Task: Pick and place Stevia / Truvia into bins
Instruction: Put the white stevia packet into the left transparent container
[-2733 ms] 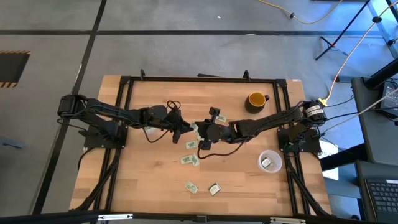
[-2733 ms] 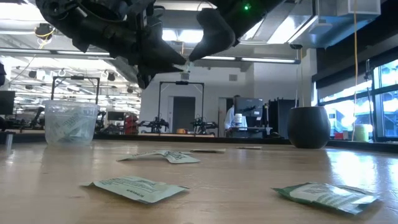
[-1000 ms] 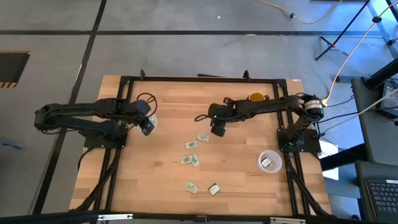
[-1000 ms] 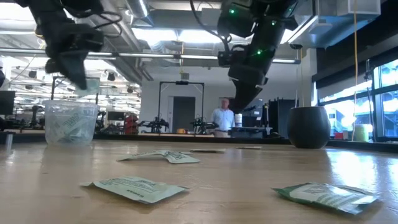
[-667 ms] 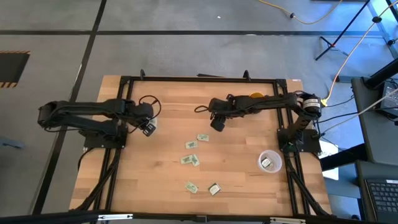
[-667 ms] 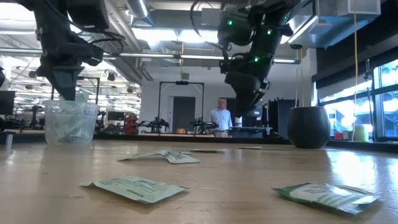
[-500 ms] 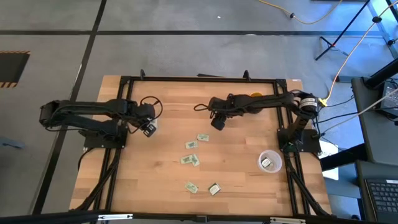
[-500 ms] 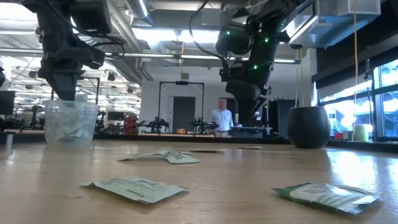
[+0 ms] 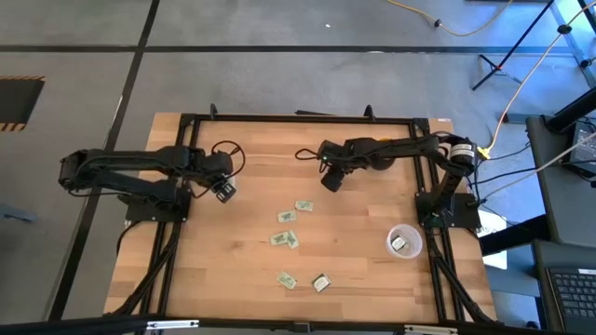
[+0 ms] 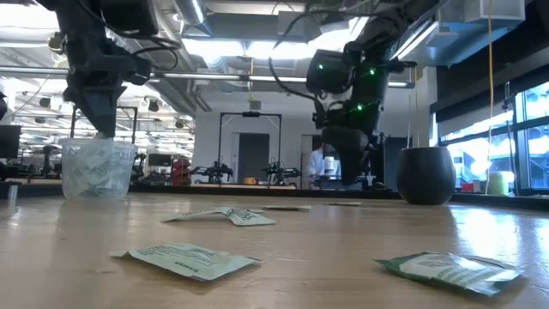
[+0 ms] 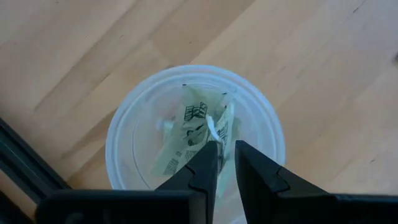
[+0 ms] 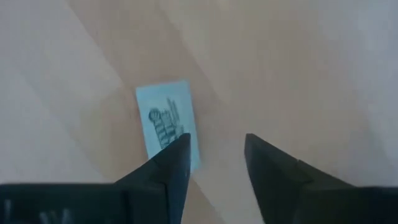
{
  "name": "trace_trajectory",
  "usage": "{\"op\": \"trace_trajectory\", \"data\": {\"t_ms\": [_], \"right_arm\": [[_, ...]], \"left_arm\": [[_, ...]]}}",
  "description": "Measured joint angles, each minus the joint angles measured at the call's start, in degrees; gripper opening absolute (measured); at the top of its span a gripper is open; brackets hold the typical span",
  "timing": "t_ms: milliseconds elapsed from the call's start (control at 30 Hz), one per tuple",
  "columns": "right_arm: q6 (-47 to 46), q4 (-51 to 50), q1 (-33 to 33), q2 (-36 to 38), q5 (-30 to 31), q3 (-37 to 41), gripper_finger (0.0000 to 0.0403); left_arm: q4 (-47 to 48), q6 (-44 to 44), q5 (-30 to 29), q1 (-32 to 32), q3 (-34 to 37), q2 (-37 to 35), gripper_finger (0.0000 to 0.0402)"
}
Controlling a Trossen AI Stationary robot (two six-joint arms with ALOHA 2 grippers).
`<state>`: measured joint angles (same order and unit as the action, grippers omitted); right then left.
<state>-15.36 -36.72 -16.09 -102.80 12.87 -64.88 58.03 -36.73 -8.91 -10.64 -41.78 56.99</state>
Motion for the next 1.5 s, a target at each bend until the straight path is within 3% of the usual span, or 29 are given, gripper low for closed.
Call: {"op": "trace_trajectory", "data": {"t_ms": [333,833,1200,1500], "right_arm": [[-0.9,6.83,-0.32,-0.02,-3.74,6.9,0.0111],[-2.4,10.19,-0.32,0.24,-7.88,9.85,0.0098],[-2.21,9.85,-0.21,0.11,-9.96,9.94,0.001],[-0.89,10.82,-0.21,1.05,-10.02,10.11,0.0002]], "left_arm": [[-0.02,0.0,0.0,0.01,-1.03,0.0,0.0049],[-0.01,-0.02,0.0,0.01,-1.03,0.0,0.0047],[-0.01,-0.04,0.0,0.01,-1.03,0.0,0.0049],[0.09,2.27,0.86,0.01,-1.86,0.0,0.0045]]}}
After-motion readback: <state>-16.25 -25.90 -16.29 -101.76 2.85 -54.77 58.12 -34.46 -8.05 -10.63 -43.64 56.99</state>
